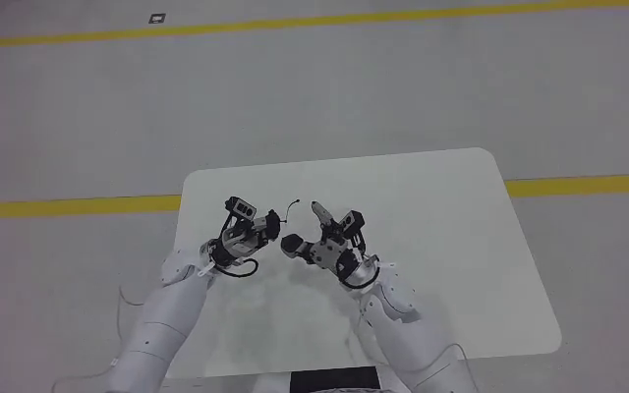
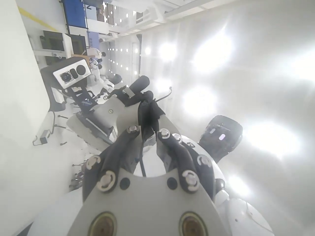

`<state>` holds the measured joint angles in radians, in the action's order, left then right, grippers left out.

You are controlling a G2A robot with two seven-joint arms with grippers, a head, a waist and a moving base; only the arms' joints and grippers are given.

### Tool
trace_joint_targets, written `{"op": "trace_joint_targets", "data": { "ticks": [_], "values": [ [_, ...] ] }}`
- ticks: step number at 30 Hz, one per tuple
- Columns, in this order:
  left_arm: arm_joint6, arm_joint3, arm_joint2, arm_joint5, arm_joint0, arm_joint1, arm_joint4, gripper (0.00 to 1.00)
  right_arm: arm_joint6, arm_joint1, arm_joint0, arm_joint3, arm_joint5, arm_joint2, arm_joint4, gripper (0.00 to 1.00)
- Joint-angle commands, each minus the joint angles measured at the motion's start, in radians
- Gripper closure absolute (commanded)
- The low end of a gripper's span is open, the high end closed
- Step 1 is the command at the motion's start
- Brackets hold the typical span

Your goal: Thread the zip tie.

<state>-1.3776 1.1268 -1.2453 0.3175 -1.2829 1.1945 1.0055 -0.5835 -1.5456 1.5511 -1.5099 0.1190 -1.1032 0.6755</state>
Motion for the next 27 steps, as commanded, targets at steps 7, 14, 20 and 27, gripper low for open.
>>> {"op": "trace_joint_targets", "data": {
  "ticks": [7, 14, 20, 27],
  "values": [
    [0.000, 0.000, 0.000, 0.000, 0.000, 0.000, 0.000, 1.00, 0.023, 0.001, -0.013, 0.009, 0.013, 0.025, 0.016, 0.40],
    [0.000, 0.000, 0.000, 0.000, 0.000, 0.000, 0.000, 1.00, 0.022, 0.004, -0.023, 0.018, 0.005, 0.036, 0.039, 0.60],
    [0.000, 0.000, 0.000, 0.000, 0.000, 0.000, 0.000, 1.00, 0.029, 0.008, -0.026, 0.020, 0.011, 0.038, 0.043, 0.63],
    [0.000, 0.000, 0.000, 0.000, 0.000, 0.000, 0.000, 1.00, 0.032, 0.013, -0.024, 0.018, 0.016, 0.040, 0.050, 0.64]
  ]
}}
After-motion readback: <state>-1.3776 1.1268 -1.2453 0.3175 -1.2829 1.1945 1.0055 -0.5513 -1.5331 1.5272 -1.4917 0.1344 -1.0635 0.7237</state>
